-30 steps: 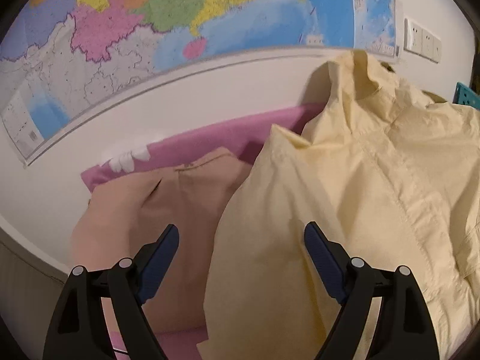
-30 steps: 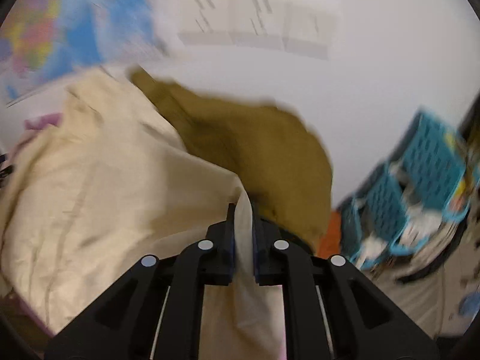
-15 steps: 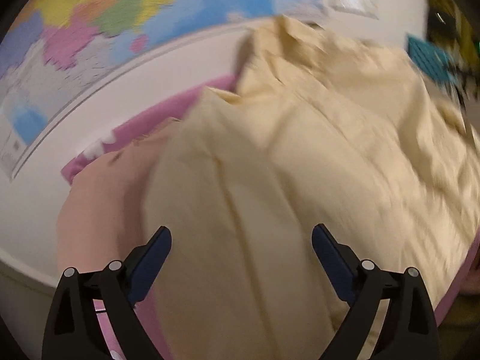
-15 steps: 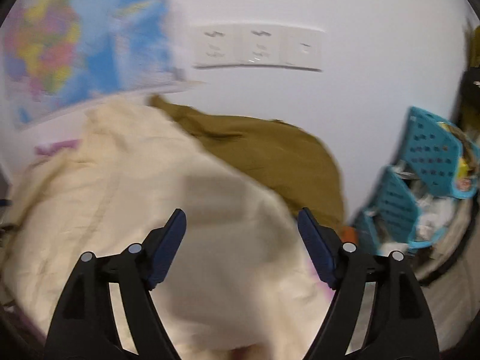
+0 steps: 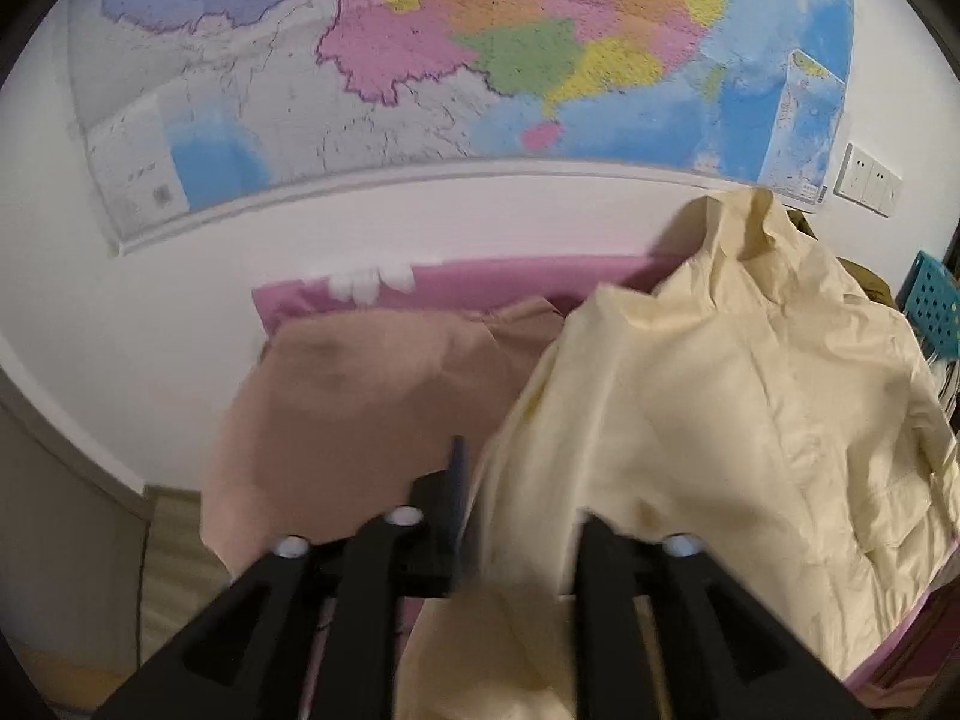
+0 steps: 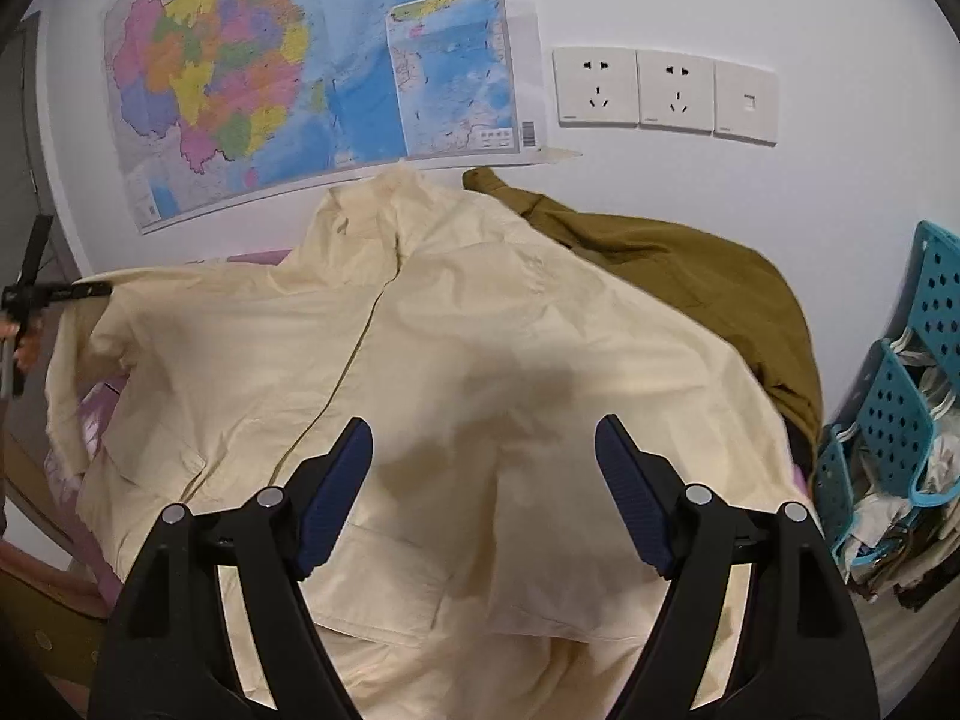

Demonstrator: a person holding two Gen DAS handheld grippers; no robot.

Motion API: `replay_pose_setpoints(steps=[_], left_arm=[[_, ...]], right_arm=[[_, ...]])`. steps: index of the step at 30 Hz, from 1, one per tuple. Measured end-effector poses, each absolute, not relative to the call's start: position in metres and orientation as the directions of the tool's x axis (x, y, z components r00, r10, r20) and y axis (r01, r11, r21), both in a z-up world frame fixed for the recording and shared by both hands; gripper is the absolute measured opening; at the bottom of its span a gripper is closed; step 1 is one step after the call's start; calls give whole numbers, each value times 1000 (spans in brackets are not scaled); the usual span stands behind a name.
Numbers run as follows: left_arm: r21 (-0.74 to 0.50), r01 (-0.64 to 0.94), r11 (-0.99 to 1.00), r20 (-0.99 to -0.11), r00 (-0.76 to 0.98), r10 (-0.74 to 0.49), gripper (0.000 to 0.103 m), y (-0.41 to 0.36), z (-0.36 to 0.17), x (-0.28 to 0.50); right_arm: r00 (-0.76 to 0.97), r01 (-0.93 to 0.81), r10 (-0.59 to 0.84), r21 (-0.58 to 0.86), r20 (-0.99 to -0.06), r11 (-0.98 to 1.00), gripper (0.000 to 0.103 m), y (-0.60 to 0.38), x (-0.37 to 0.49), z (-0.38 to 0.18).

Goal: Fold large clothes
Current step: 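Open both grippers and spread the cream jacket flat on the bedspread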

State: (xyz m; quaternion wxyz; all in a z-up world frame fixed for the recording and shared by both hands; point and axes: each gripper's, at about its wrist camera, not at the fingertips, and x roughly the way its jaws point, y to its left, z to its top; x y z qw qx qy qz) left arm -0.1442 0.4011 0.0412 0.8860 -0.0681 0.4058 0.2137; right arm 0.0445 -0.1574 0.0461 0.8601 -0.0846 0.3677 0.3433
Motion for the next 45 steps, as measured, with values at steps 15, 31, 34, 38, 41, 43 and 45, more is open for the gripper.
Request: replay_pose_setpoints(steps=[15,31,34,38,41,43,45], left_arm=[[88,-332,939,-585,746,318,78,298,6,-224],[-48,66,997,-732,677,-80,86,172,-102,-270],[-29,14,999,-743,669,-30,86,163,-117,-260],[-61,-85,994,-711,703,17,84,170,-113,-250],[-101,-140,985,-694,719,31,71,176,-108,-241],[-132,-179,975,-682,730,42,66,179,-101,-237],[-136,-238,962,-670,737,88,66,184,-92,-235]], right_arm=[[406,-630,543,205,-735,749,84,-207,-1,7],[316,-474,660,490,-681,732,91,-268,-32,-44],[379,-526,639,412,-669,744,92,-268,-48,-24],[388,-702,627,224,-676,676,92,-225,-85,1],[346,-833,612,66,-711,549,91,-177,-115,-5],[340,-880,579,-34,-741,473,90,-154,-130,-18],[406,-884,505,-189,-762,427,85,-131,-140,-37]])
